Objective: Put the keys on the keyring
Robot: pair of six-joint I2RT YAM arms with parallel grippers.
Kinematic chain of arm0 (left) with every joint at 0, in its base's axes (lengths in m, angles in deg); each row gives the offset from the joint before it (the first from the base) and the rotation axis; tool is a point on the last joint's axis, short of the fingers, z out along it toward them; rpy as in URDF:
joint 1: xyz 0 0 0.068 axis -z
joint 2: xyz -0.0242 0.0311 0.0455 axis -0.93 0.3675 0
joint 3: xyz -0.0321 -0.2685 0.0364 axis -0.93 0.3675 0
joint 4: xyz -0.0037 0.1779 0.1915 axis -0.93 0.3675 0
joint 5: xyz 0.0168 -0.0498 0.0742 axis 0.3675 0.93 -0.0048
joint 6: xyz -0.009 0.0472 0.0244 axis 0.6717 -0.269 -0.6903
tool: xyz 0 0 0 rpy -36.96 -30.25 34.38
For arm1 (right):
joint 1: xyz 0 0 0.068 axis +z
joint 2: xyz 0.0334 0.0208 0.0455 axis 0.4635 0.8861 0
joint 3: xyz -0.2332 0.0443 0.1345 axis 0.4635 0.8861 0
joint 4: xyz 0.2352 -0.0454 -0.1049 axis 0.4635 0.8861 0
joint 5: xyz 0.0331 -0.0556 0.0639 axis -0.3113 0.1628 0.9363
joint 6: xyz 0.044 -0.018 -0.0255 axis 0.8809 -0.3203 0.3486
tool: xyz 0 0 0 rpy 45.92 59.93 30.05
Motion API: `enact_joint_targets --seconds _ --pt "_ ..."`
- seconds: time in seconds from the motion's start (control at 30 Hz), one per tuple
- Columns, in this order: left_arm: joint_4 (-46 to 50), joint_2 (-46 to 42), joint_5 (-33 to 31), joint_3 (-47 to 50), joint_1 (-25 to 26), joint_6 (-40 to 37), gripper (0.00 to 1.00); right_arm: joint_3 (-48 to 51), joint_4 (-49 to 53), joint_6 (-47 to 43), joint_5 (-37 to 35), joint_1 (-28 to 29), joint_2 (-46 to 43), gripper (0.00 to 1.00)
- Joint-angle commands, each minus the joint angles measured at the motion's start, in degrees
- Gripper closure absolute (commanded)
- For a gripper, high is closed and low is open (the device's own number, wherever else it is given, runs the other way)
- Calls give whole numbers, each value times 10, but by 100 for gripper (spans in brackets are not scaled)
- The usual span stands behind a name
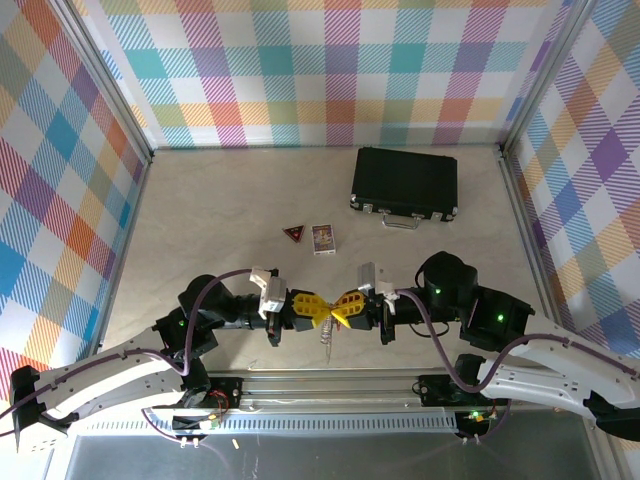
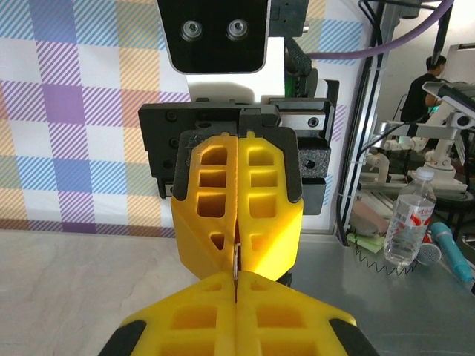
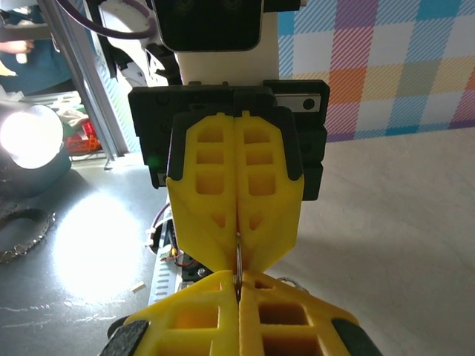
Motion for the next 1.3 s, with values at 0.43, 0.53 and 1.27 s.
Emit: enact_joint_targets --seconds 0.43,0.53,1.27 --pt "198 12 -56 -79 0 -93 91 -157 233 -128 -60 3 101 100" --pt "199 17 -58 -80 0 -94 91 -173 252 -138 -60 4 121 100" --pt "98 -15 -14 -42 0 -59 100 -106 116 -61 -58 25 80 90"
